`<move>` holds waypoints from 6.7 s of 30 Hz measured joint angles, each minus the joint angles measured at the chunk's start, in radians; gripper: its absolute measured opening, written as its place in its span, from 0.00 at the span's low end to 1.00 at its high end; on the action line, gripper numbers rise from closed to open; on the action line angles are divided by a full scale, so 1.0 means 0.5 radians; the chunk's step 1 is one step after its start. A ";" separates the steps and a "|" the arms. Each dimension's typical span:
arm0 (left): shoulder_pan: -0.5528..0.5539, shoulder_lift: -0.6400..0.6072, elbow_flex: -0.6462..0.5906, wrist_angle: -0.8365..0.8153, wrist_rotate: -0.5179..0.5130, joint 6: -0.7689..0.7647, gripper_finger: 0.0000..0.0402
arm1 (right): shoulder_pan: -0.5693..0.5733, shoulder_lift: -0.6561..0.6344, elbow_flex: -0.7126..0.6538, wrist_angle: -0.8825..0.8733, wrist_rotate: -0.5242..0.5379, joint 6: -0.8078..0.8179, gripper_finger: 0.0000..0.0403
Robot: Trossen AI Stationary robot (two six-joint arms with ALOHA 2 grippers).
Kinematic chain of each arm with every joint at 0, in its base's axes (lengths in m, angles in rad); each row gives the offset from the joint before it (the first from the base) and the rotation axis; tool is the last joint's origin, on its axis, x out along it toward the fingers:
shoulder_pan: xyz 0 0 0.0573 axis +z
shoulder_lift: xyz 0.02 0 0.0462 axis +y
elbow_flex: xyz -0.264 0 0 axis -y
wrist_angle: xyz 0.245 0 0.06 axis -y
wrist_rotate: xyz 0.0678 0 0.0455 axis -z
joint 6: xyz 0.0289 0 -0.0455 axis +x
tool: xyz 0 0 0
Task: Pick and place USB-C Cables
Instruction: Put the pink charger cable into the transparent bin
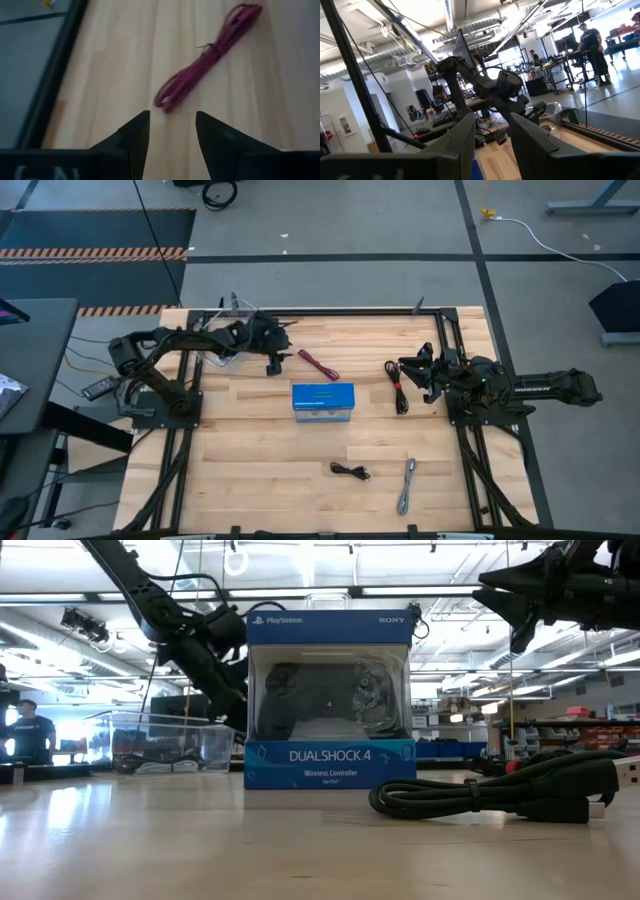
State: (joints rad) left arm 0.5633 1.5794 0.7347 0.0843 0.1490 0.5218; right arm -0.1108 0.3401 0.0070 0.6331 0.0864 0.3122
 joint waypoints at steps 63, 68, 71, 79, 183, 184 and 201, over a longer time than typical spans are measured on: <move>-0.136 0.598 0.303 0.132 -0.194 -0.187 0.31 | -0.002 0.000 -0.001 -0.005 0.051 -0.089 0.32; -0.136 0.598 0.303 0.129 -0.192 -0.197 0.10 | -0.002 0.000 0.000 -0.008 0.050 -0.089 0.32; -0.134 0.595 0.303 0.113 -0.196 -0.222 0.03 | -0.002 -0.001 -0.001 -0.030 0.047 -0.060 0.32; -0.121 0.471 0.299 -0.086 -0.334 -0.236 0.01 | -0.002 0.000 -0.001 -0.100 0.045 -0.032 0.32; -0.341 0.219 0.516 -1.463 -0.809 -1.108 0.06 | -0.003 -0.001 -0.001 0.177 0.036 -0.317 0.32; -0.341 0.219 0.548 -1.497 -0.812 -1.082 0.05 | -0.003 -0.001 0.000 0.176 0.036 -0.317 0.32; -0.240 0.186 1.090 -2.287 -1.060 -1.121 0.03 | -0.003 0.000 -0.001 0.146 0.022 -0.242 0.32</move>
State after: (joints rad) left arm 0.4433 1.6723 1.2799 -1.0591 -0.3812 -0.0390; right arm -0.1123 0.3400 0.0067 0.7059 0.0972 0.1913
